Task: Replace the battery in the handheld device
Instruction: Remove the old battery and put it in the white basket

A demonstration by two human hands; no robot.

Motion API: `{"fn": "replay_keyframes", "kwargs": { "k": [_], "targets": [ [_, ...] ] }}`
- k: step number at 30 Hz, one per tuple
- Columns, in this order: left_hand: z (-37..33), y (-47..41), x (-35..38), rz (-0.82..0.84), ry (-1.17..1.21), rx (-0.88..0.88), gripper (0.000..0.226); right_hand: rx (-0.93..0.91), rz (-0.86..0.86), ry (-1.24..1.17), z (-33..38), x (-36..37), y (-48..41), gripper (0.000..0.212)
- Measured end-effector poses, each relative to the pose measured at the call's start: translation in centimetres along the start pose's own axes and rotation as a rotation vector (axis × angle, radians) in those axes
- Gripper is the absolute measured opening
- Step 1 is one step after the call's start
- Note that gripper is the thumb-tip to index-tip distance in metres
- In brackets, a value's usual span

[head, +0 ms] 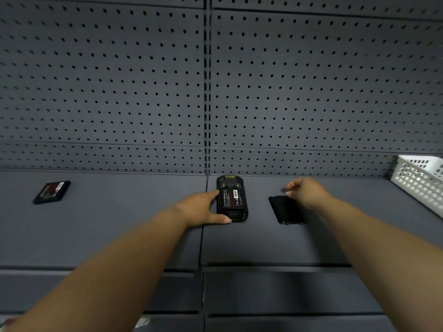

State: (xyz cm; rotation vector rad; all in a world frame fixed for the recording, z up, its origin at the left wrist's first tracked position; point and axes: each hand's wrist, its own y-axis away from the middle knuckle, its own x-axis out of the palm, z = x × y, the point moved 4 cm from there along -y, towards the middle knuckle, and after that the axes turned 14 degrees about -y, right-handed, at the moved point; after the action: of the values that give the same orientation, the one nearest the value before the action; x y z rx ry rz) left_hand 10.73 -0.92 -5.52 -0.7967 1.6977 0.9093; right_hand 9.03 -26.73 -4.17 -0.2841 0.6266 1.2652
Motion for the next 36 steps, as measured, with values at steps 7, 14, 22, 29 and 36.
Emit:
{"fn": "replay_keyframes", "kwargs": {
  "k": [7,14,22,29,36],
  "targets": [
    [0.0,0.1,0.1,0.004,-0.028,-0.003,0.088,-0.042,0.172,0.218,0.5,1.2,0.9,0.05],
    [0.2,-0.1,0.3,0.013,-0.056,-0.014,0.092,-0.019,0.15,0.347,0.6,1.2,1.5,0.057],
    [0.2,-0.2,0.1,0.005,-0.042,0.008,0.087,-0.304,0.226,0.427,6.2,6.1,2.9,0.058],
    [0.3,-0.4,0.3,0.034,-0.048,0.017,0.083,-0.357,0.323,0.601,7.4,8.6,2.9,0.06],
    [0.2,-0.4,0.1,0.037,-0.093,0.02,0.081,-0.471,0.377,0.776,7.5,9.0,3.7,0.048]
  ]
}}
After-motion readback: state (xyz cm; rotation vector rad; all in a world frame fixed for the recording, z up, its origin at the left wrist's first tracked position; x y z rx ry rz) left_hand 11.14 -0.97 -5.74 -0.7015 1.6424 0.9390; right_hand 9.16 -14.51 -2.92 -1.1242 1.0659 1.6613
